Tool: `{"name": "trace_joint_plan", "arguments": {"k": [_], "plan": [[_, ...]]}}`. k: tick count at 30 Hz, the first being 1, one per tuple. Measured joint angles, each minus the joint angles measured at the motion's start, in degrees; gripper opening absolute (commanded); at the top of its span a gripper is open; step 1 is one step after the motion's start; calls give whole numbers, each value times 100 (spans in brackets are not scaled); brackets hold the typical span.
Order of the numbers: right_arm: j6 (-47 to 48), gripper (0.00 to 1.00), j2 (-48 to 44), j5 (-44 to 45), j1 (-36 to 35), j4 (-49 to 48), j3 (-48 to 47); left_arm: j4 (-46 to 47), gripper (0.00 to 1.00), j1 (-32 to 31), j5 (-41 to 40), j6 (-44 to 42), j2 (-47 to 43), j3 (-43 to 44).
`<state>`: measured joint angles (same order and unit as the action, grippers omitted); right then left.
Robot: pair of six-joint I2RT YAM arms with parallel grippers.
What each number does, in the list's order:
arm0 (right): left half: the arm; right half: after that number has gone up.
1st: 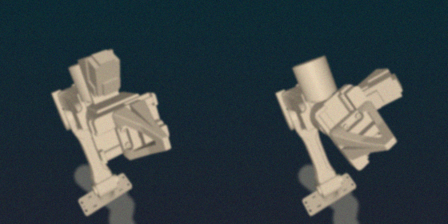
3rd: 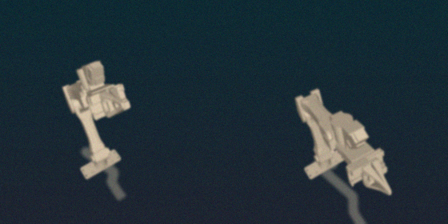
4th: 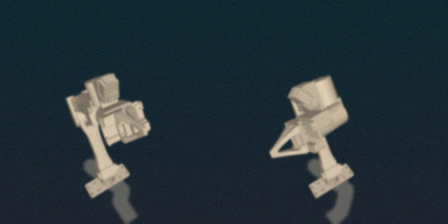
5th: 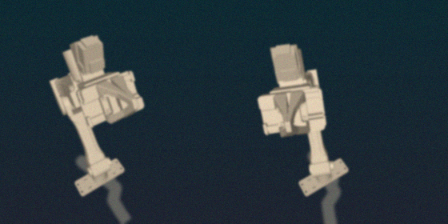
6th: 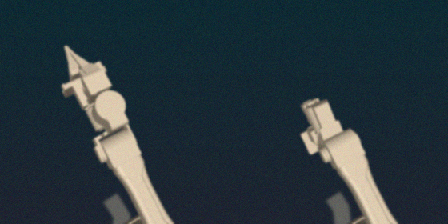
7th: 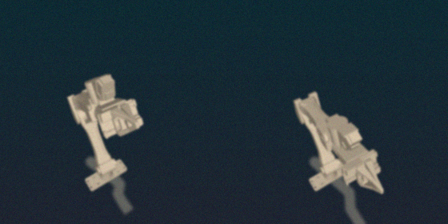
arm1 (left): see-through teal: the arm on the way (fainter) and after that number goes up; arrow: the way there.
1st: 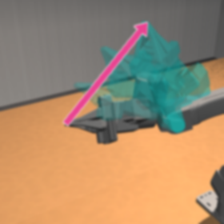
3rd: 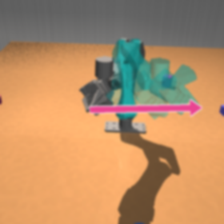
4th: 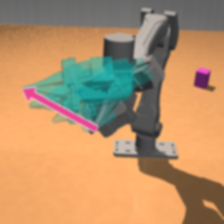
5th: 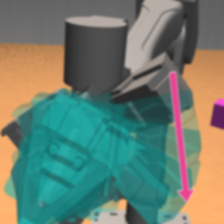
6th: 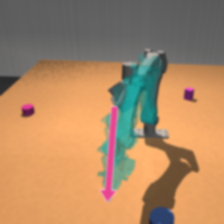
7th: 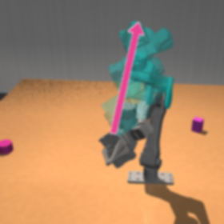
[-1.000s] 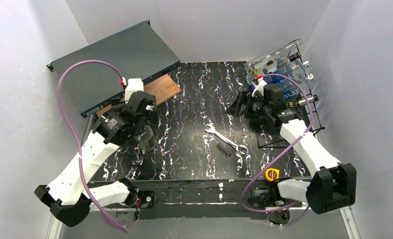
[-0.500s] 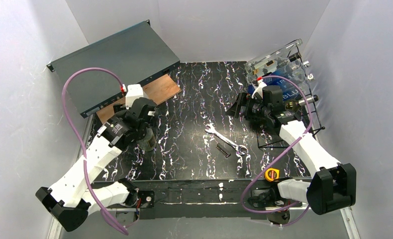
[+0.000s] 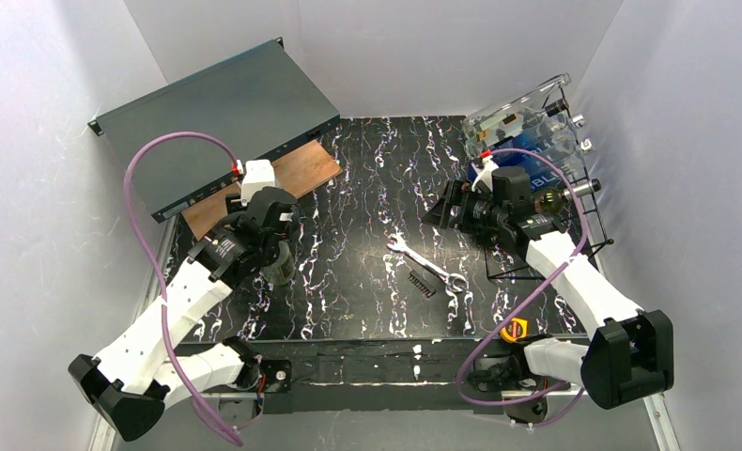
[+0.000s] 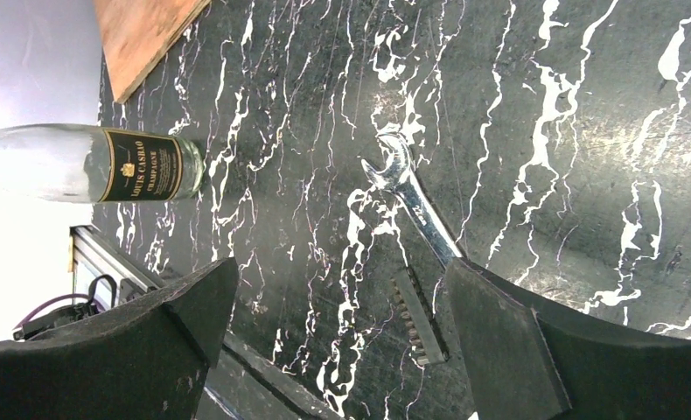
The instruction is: Put the wine bottle on the wine rack
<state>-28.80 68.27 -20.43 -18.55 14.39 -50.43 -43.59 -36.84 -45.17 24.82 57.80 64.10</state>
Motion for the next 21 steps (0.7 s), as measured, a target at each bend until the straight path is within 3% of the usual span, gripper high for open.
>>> {"name": "trace_joint_plan", "arguments": {"k": [11, 16, 21], "plan": [[-59, 98, 17, -28, -214, 0, 0, 446, 10, -4, 96, -219, -81, -144], [-57, 99, 227, 79, -385, 9, -4, 455, 1, -2, 297, -433, -92, -107], [-20, 98, 374, 431, -780, 114, -81, 278, 0, -2, 721, -664, -90, 39]]}}
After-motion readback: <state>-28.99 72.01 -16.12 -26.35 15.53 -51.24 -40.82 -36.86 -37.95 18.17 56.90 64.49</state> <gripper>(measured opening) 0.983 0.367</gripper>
